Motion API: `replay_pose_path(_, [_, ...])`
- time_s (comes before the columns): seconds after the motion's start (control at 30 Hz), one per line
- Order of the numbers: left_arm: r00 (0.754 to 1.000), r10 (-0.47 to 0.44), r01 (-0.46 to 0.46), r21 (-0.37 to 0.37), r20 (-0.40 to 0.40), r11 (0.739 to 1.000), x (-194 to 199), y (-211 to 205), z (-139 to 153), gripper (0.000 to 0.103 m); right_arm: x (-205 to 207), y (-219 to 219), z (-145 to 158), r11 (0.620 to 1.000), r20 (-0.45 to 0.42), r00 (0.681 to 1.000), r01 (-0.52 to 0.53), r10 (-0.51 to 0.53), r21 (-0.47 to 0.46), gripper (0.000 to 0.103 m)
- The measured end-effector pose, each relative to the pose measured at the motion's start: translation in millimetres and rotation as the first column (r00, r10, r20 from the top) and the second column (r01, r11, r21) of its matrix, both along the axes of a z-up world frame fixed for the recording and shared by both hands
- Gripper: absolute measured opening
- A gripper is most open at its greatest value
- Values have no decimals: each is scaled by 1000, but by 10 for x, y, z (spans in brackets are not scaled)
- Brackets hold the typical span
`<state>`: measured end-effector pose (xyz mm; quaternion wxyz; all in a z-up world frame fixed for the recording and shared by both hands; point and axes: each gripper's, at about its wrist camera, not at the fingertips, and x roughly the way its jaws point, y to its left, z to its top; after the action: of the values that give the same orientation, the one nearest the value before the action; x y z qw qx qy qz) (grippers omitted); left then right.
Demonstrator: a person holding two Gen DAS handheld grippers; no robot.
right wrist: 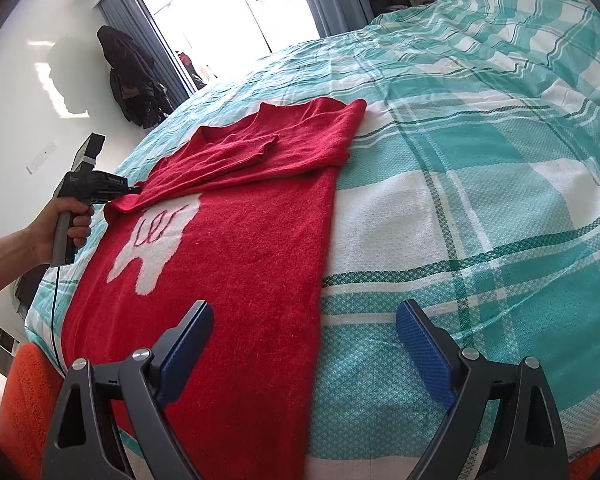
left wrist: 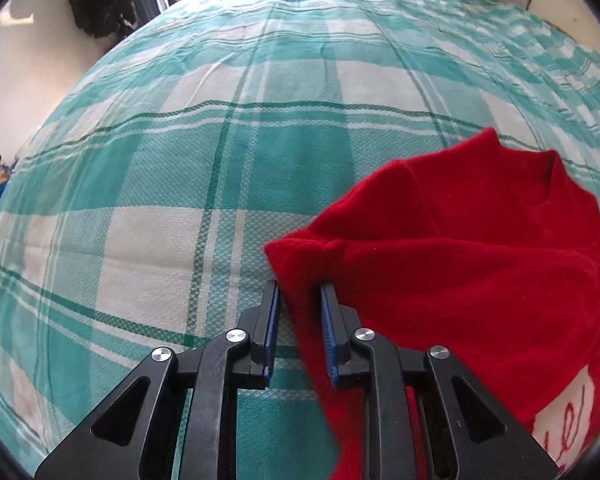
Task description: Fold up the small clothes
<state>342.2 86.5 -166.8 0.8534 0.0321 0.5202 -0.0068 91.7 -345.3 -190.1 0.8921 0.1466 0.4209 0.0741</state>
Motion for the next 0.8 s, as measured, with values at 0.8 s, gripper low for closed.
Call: replay_pose_path(0.8, [983,-45,70,-134,178,988,-2096,-51,415,80,-141,352,277,980,101,985,-127,143,-151,92])
